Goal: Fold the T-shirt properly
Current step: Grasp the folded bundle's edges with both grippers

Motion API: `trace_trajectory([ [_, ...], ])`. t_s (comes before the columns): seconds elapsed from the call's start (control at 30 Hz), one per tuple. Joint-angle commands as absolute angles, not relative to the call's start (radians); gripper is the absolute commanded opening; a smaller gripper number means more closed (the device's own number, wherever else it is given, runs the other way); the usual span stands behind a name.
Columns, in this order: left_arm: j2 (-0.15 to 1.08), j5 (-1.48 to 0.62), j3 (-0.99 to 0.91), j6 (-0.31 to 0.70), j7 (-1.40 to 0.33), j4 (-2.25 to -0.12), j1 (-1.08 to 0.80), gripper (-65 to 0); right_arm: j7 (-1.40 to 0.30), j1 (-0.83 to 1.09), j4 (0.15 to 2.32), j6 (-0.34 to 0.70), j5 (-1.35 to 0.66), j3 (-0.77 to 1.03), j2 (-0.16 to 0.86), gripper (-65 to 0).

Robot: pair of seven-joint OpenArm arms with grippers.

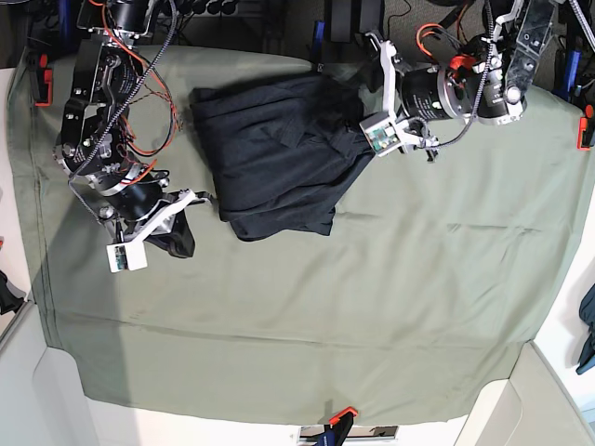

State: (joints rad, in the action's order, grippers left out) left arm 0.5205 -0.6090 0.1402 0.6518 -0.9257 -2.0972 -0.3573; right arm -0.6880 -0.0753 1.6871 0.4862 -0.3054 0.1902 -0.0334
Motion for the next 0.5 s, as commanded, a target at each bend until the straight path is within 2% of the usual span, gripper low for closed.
trace_trajectory([
  [0.0, 0.530, -0.641, 0.112, 0.651, -0.929, -2.137, -0.355, -33.8, -0.654, -0.092, 1.702, 0.491, -0.321, 0.189, -0.033, -65.0],
  [0.1, 0.530, -0.714, 0.059, 0.653, -0.960, -2.176, -0.355, -51.0, -0.647, -0.094, 1.701, 0.491, -0.321, 0.189, -0.033, -65.0],
  [0.17, 0.529, -0.756, 0.051, 0.698, -0.958, -2.178, -0.355, -57.3, -0.643, -0.095, 1.701, 0.491, -0.321, 0.189, -0.033, -65.0],
  [0.23, 0.527, -0.786, 0.054, 0.698, -0.958, -2.178, -0.355, -63.1, -0.640, -0.096, 1.700, 0.490, -0.321, 0.189, -0.033, -65.0],
  [0.27, 0.521, -0.789, 0.054, 0.698, -0.956, -2.178, -0.355, -65.0, -0.639, -0.097, 1.699, 0.490, -0.321, 0.189, -0.033, -65.0],
  [0.47, 0.437, -0.736, 0.054, 0.698, -0.938, -2.127, -0.355, -65.0, -0.637, -0.118, 1.676, 0.490, -0.321, 0.187, -0.033, -65.0],
])
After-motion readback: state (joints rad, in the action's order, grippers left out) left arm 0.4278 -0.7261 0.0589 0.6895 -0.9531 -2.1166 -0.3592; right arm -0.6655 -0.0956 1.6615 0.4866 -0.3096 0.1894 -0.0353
